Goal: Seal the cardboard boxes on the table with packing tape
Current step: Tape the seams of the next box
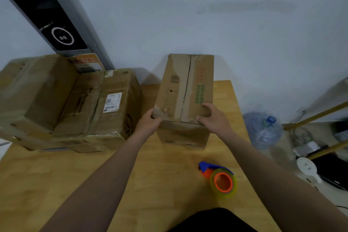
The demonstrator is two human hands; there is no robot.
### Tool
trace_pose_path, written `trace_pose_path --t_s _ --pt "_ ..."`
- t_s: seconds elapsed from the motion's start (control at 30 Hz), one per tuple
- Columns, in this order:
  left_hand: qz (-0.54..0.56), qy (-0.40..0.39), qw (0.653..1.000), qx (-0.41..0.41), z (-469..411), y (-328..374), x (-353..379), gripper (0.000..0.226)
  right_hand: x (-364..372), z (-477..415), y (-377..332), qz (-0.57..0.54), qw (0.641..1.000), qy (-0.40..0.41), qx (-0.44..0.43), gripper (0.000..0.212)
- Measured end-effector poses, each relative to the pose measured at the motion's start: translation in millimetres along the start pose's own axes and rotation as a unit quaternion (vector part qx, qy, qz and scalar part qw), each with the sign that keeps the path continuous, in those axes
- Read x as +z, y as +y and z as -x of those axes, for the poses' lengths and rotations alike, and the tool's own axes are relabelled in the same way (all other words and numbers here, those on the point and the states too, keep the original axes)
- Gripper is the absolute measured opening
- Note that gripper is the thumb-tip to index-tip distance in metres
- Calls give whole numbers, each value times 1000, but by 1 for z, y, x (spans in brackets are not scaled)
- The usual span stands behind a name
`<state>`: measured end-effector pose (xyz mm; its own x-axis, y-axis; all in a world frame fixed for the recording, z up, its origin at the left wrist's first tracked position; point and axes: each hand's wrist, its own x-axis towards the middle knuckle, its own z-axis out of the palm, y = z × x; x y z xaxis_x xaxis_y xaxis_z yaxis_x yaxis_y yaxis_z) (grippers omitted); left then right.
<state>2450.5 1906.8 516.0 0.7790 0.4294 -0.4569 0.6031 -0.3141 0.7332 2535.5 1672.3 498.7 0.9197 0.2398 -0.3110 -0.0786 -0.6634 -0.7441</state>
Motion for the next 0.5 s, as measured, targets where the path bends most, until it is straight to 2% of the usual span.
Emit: trace_pose_path --t_s 0.17,0.33,0.5 --pt "-2 -5 1000 -21 46 -51 -37 55 41 57 -16 -13 999 -42 21 66" --pt "2 -12 1000 -15 107 -100 -66 47 83 128 -23 -35 997 -49 41 75" --pt "-6 -16 1000 -7 163 -155 -94 44 125 210 -30 -63 993 -60 79 75"
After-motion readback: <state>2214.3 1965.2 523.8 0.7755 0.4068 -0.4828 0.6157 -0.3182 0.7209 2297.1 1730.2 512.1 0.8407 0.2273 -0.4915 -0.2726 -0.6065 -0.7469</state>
